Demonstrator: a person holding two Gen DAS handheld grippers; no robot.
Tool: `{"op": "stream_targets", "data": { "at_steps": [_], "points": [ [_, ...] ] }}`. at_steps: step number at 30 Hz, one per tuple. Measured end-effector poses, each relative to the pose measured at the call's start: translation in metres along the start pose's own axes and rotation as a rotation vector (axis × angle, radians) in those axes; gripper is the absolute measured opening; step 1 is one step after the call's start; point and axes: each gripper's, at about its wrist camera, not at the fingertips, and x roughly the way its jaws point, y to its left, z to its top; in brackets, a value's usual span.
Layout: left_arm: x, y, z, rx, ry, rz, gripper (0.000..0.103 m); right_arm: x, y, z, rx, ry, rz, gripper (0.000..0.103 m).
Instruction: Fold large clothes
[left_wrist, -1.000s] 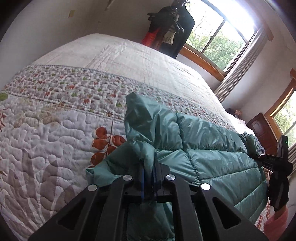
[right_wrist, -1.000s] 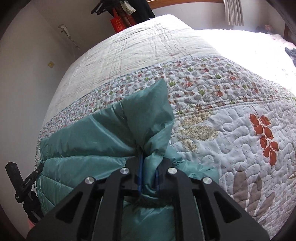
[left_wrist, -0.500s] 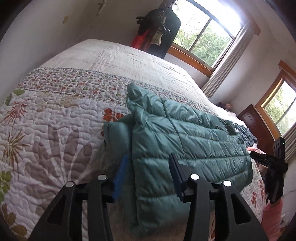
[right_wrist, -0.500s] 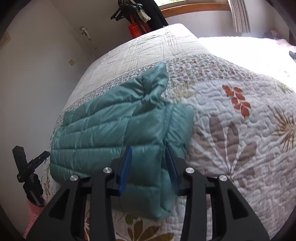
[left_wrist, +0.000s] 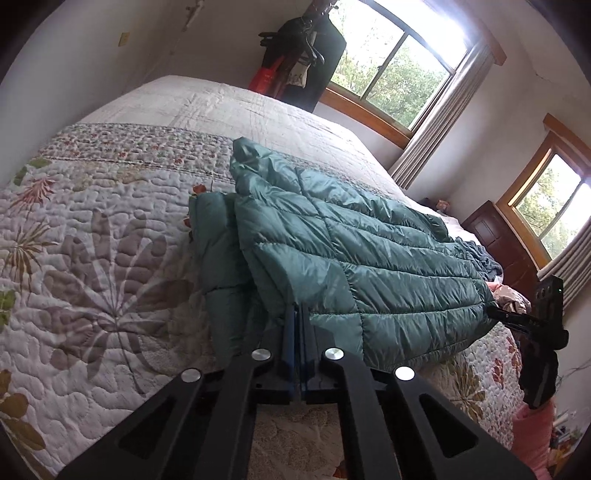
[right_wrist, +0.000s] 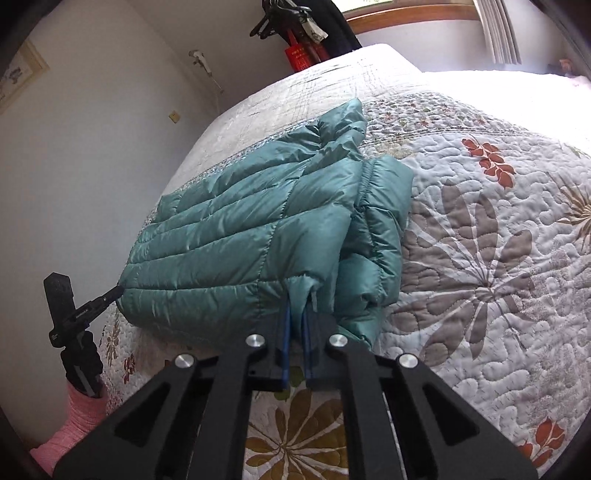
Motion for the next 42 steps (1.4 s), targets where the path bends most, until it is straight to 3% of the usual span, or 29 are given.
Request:
{"op": "stream_targets", "data": {
  "at_steps": [5,13,15,17,19,21,24,27,32,42],
  "points": [
    [0.025,0.02,-0.013,-0.043,0.08,-0.01,0.001,0.024,-0.018,-0.005,0.035,0.061,-0.021,0.003],
    [0.02,0.018,-0.013,-0.028,0.085,-0.014,0.006,0.026,-0.02,-0.006,0.027,0.07,-0.028,0.009],
    [0.011,0.02,-0.007,-0.04,0.07,-0.03,0.017,0.016,-0.016,-0.003,0.015,0.046,-0.026,0.015],
    [0.003,0.024,0.0,-0.046,0.046,-0.015,0.053,0.007,-0.016,0.001,0.015,0.019,-0.033,0.031],
    [-0.001,0.028,0.008,-0.051,0.025,0.008,0.059,0.0,-0.017,0.005,0.026,-0.011,-0.046,0.059],
    [0.002,0.035,0.017,-0.071,0.036,0.0,0.067,-0.004,-0.02,0.013,0.036,-0.035,-0.043,0.065],
    [0.012,0.047,0.028,-0.103,0.058,-0.024,0.068,0.002,-0.027,0.025,0.071,-0.035,-0.005,0.071],
    [0.026,0.055,0.036,-0.119,0.082,-0.04,0.07,0.014,-0.04,0.035,0.116,-0.021,-0.009,0.072],
    [0.047,0.067,0.041,-0.162,0.098,-0.073,0.073,0.036,-0.062,0.045,0.202,0.014,0.064,0.072],
    [0.082,0.075,0.05,-0.21,0.125,-0.159,0.081,0.074,-0.074,0.056,0.248,0.059,0.131,0.08]
  ]
}}
